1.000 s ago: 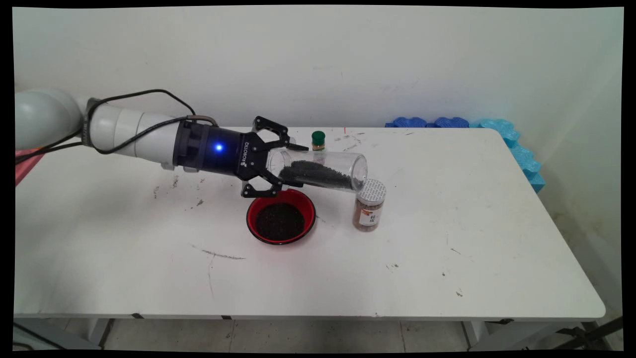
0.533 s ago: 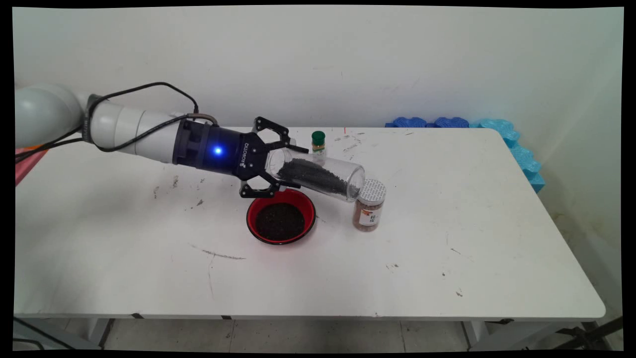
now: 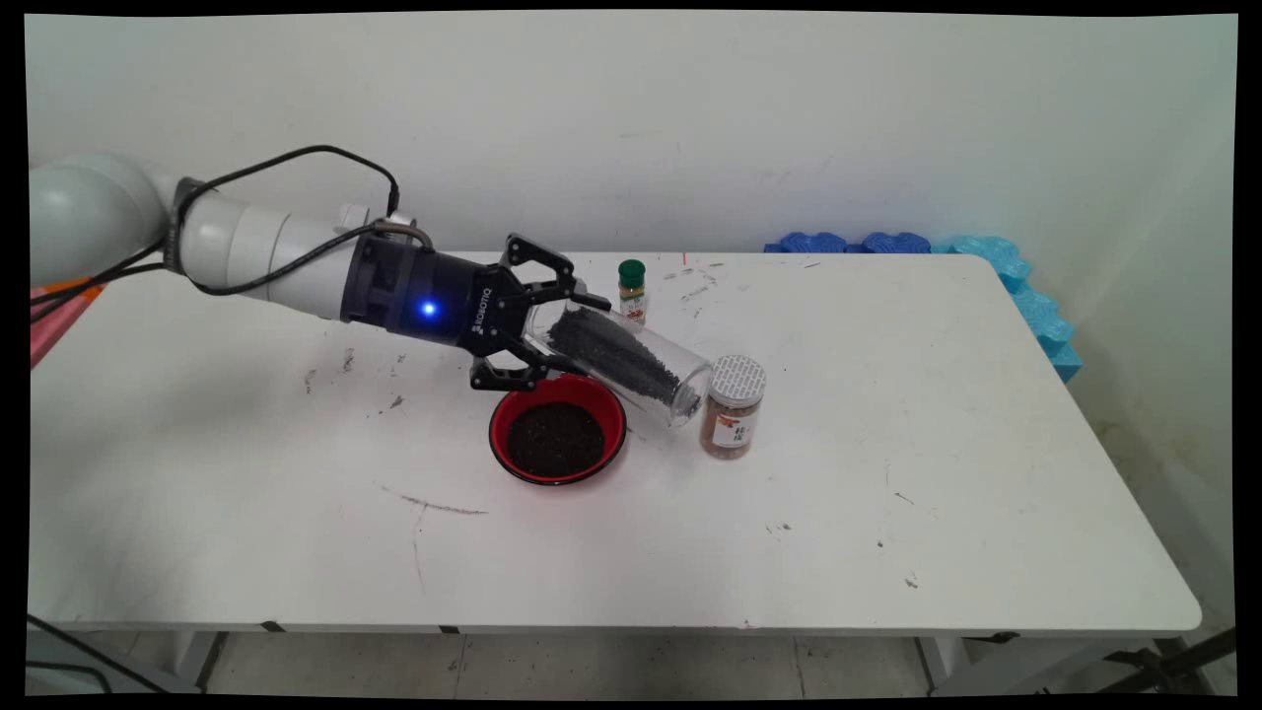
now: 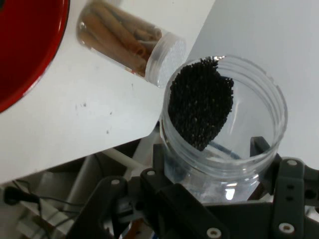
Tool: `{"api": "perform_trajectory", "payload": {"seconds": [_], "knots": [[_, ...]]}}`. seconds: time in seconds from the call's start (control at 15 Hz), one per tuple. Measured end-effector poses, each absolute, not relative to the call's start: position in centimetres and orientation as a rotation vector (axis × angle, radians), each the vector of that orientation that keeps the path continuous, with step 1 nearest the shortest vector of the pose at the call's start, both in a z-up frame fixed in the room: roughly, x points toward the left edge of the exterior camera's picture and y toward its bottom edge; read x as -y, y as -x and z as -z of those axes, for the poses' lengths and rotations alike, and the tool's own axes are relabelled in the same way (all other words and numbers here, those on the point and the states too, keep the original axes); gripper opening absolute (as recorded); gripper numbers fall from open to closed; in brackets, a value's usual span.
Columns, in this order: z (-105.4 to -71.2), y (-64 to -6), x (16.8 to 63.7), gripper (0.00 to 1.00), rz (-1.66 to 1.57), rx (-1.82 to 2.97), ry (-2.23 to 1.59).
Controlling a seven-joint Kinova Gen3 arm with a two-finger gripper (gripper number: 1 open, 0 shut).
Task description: Pour the black seasoning powder in the red bowl
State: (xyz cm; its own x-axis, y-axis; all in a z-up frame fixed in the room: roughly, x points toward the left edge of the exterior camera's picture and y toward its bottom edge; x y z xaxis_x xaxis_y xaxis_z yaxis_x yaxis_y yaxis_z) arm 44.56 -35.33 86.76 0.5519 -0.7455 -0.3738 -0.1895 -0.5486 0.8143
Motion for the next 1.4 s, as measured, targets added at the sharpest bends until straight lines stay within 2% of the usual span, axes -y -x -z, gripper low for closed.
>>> {"api": "perform_trajectory", "payload": {"seconds": [1.4], "knots": [[-88.3,-45.2,36.6,0.00,0.594,1.272,-1.803]]}}
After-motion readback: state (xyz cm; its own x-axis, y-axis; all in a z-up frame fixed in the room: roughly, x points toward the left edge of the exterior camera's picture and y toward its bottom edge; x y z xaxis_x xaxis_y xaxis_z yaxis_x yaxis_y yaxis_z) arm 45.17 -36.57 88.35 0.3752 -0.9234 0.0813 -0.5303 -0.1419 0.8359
